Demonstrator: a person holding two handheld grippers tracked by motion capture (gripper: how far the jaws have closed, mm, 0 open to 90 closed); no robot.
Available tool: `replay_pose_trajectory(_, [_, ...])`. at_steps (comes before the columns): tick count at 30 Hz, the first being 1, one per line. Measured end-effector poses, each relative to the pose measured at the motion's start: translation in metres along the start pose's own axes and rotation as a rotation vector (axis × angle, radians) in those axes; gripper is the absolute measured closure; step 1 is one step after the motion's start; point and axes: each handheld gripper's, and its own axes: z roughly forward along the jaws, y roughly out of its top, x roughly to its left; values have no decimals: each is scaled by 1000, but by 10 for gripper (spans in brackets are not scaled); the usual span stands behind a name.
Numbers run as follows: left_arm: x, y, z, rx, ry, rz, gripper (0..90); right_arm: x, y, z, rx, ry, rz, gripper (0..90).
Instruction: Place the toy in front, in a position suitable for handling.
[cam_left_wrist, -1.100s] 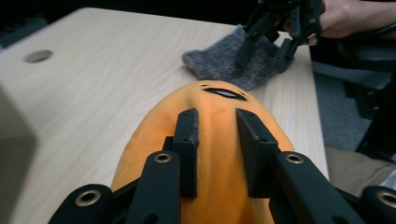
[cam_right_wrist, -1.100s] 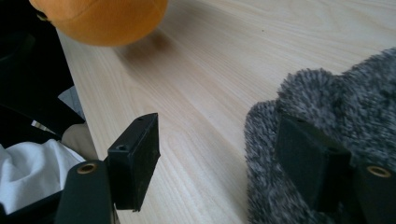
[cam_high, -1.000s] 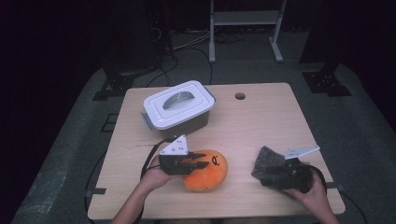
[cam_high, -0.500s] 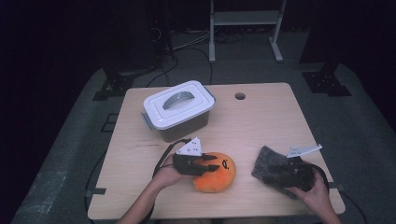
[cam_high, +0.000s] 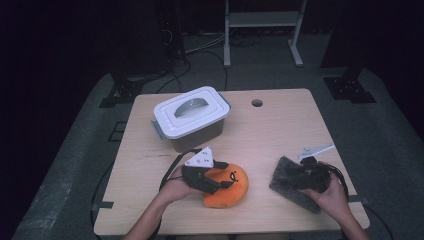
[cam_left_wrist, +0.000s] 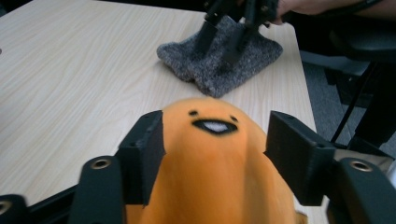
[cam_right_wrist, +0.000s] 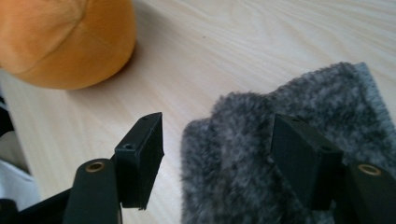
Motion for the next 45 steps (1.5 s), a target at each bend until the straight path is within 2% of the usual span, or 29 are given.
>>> replay_pose_trajectory(4, [-4,-5,-6,9,24,-5,295,-4,5,5,15,-39,1,336])
replay_pose_trajectory(7, [-8,-9,-12,-11,41,-15,234,-6,7,11,38,-60,-6,348])
replay_pose_trajectory(11, [-11,-16,-20,-6,69,-21,176,-5,5,18,80,-79,-21,402])
replay_pose_trajectory(14, [-11,-24,-24,19,87,-31,172,-6,2,23,101,-92,-25,433])
replay_pose_trajectory(17, [-10,-32,-25,45,100,-43,172,-6,-1,24,92,-94,-31,437])
replay_pose_trajectory(22, [-6,-37,-21,50,113,-58,172,-9,-3,24,77,-78,5,425])
replay_pose_trajectory(25, [-5,-39,-18,51,117,-50,172,-4,-4,25,73,-105,-23,397])
replay_pose_trajectory(27, [-2,-40,-17,35,110,-58,172,0,-5,26,81,-131,-54,392])
replay_pose_trajectory(29, [2,-40,-15,34,105,-63,173,3,-4,28,91,-154,-64,399])
replay_pose_trajectory(32, [5,-41,-13,32,92,-52,209,5,-3,27,101,-187,-64,489])
replay_pose_trajectory(35, [8,-40,-11,31,86,-45,217,4,-4,24,105,-205,-28,608])
replay_pose_trajectory(38, [10,-37,-6,29,82,-28,219,-1,-3,20,118,-185,26,712])
replay_pose_trajectory(41, [12,-34,-1,27,77,-11,233,-6,-1,16,128,-147,86,756])
replay_pose_trajectory(43, [13,-31,1,32,71,0,235,-7,1,13,124,-122,100,768])
replay_pose_trajectory(45, [16,-29,3,37,64,4,236,-2,6,7,87,-90,86,773])
